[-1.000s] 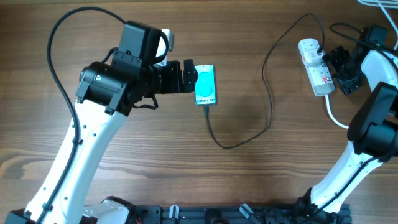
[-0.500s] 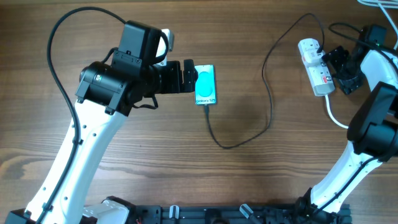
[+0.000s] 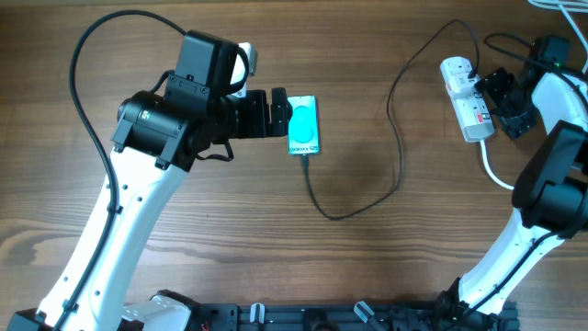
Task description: Plug charger to phone and switch on socket
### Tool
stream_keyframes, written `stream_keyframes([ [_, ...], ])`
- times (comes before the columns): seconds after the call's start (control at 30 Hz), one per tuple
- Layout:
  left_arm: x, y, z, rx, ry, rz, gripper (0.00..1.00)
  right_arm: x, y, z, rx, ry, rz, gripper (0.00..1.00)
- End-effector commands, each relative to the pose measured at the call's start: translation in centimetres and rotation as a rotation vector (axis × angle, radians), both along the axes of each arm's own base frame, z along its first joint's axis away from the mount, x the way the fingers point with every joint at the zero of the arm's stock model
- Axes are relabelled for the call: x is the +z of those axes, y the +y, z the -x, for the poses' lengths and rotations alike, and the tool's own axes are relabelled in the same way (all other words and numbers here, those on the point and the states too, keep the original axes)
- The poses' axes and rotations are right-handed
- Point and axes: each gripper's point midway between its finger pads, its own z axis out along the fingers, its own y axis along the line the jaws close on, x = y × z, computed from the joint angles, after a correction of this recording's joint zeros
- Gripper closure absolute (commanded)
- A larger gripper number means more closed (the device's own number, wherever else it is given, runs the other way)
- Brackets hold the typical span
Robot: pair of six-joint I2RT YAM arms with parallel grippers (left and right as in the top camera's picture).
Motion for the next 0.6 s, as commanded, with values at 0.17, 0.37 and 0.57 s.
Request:
stream_keyframes([
  [0.17,-0.01,0.35,-0.04,0.017,0.000,-0.004,0.00,-2.80,3.78,0.42,0.109,0.066,-0.091,0.01],
  [0.37,-0.01,0.35,-0.04,0.017,0.000,-0.004,0.00,-2.82,3.83,0.53,0.109,0.070,-0.093,0.01],
  [0.57,-0.01,0.35,-0.04,0.017,0.000,-0.004,0.00,-2.40,3.65,0.87,0.120,0.080,-0.089,0.01],
])
